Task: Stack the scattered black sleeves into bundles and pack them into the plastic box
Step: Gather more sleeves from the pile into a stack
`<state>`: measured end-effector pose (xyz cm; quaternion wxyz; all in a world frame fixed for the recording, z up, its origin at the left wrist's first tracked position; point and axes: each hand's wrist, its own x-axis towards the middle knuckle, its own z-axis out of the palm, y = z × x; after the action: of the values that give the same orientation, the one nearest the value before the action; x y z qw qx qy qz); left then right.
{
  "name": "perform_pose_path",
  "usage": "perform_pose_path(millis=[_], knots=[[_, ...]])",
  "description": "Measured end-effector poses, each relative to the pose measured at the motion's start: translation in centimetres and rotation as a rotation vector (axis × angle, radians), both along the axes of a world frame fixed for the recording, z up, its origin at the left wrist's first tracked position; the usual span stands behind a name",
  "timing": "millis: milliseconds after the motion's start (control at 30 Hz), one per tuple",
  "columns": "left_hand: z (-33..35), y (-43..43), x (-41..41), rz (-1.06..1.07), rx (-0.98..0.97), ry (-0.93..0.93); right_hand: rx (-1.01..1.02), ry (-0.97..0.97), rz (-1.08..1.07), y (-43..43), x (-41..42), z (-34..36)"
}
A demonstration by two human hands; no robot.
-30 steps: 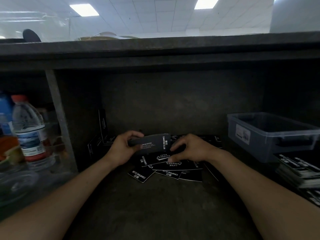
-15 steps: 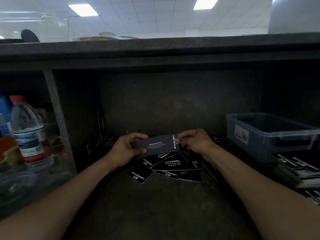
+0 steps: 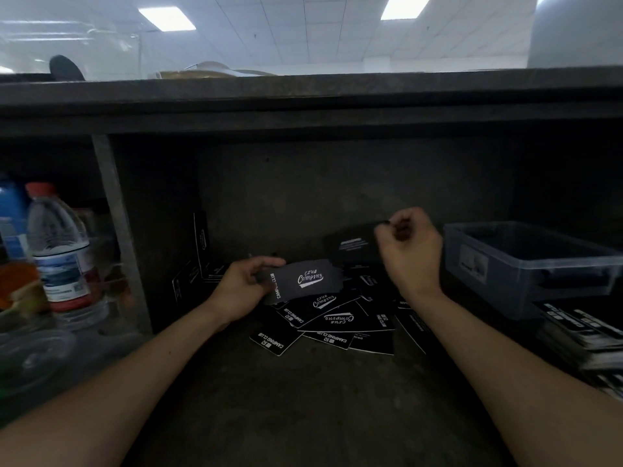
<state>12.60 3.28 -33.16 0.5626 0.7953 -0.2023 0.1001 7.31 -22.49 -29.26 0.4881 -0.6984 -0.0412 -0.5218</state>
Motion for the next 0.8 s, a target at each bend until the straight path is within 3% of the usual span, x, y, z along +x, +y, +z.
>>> perform_pose_path(millis=[133,267,367,433,500,567,633,700,800], knots=[[-0.1,0.0,0.1,0.007,0.008,-0.018,-0.457,-0.049,-0.088,2.9,-0.9,-0.9],[-0.1,0.4,0.4,0.03,-0.003,-0.031,-0.603,-0.166,-0.185,3.9,-1.3,-0.1],[-0.1,0.3,0.5,0.017,-0.005,-0.007,-0.72,0.004,-0.127,3.7,-0.8,-1.1],[-0.1,0.1,0.2,-0.003,-0.002,0.005,-0.629,0.176,0.113,4.0,-0.3,-2.1],[0.0,-0.1,-0.2,-0.027,-0.008,0.025,-0.41,0.398,0.424,4.3,0.3,-2.7],[0.0,-0.1,-0.3,-0.042,-0.031,0.044,-0.28,0.514,0.602,4.4,1.1,-3.0],[0.1,-0.1,-0.3,-0.052,-0.063,0.064,-0.194,0.429,0.54,3.7,1.9,-3.0],[0.2,-0.3,-0.3,-0.056,-0.087,0.071,-0.104,0.323,0.269,2.2,2.8,-3.0],[0.2,-0.4,-0.5,-0.064,-0.092,0.066,-0.174,0.502,0.026,0.4,3.2,-3.4]])
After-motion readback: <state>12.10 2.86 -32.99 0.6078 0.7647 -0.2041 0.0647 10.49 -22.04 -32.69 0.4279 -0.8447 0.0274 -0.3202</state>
